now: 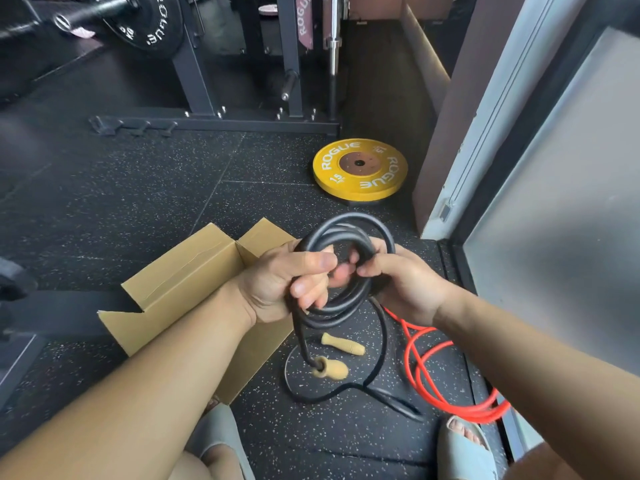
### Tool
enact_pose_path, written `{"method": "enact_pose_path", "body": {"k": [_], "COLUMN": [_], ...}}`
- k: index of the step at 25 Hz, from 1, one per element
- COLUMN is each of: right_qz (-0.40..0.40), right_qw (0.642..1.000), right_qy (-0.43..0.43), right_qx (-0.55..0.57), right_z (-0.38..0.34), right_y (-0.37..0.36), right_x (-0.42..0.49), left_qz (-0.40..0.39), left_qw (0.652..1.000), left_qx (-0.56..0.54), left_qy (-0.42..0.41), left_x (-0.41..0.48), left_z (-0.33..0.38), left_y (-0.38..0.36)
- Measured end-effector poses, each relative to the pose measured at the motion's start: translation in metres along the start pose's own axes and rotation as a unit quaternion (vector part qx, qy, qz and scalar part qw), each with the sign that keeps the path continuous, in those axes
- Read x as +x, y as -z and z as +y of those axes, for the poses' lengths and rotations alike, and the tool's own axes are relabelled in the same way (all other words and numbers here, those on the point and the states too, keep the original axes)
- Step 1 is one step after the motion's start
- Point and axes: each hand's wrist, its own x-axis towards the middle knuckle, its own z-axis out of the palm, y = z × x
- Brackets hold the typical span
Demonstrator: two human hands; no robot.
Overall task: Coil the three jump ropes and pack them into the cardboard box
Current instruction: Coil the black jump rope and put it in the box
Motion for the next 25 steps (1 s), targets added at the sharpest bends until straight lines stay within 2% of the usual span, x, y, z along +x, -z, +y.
{"method": "enact_pose_path", "body": {"k": [4, 8, 13, 15, 17, 19, 21, 23, 25], "right_qz": [0.070, 0.056, 0.095, 0.104, 0.106, 0.147, 0.193, 0.207, 0.213], "right_qw": [0.998, 0.998, 0.995, 0.994, 0.994, 0.987, 0.971, 0.954, 0.946], "right_qy": [-0.004, -0.009, 0.032, 0.035, 0.036, 0.047, 0.106, 0.178, 0.203], "right_qx": [0.005, 0.023, 0.021, 0.019, 0.004, -0.031, -0.090, -0.126, -0.137], "right_z": [-0.016, -0.021, -0.026, -0.030, -0.030, -0.027, -0.021, -0.015, -0.012], "right_y": [-0.008, -0.012, -0.017, -0.016, -0.016, -0.017, -0.021, -0.025, -0.026], "right_x": [-0.003, -0.003, -0.001, -0.002, -0.002, -0.002, -0.004, -0.005, -0.004], "left_qz": [0.060, 0.107, 0.160, 0.177, 0.176, 0.158, 0.125, 0.094, 0.063], "left_qw": [0.998, 0.994, 0.983, 0.981, 0.983, 0.987, 0.992, 0.995, 0.995], "left_qx": [-0.007, -0.010, -0.089, -0.079, -0.051, -0.017, -0.005, -0.042, -0.078], "left_qy": [-0.002, -0.013, -0.006, -0.014, -0.019, 0.000, 0.010, -0.010, -0.023], "left_x": [0.004, 0.008, 0.015, 0.017, 0.017, 0.015, 0.014, 0.014, 0.016], "left_z": [-0.005, -0.006, 0.000, -0.001, -0.004, -0.006, -0.006, -0.005, -0.004], "left_y": [0.001, -0.001, -0.012, -0.014, -0.014, -0.015, -0.015, -0.012, -0.007]}}
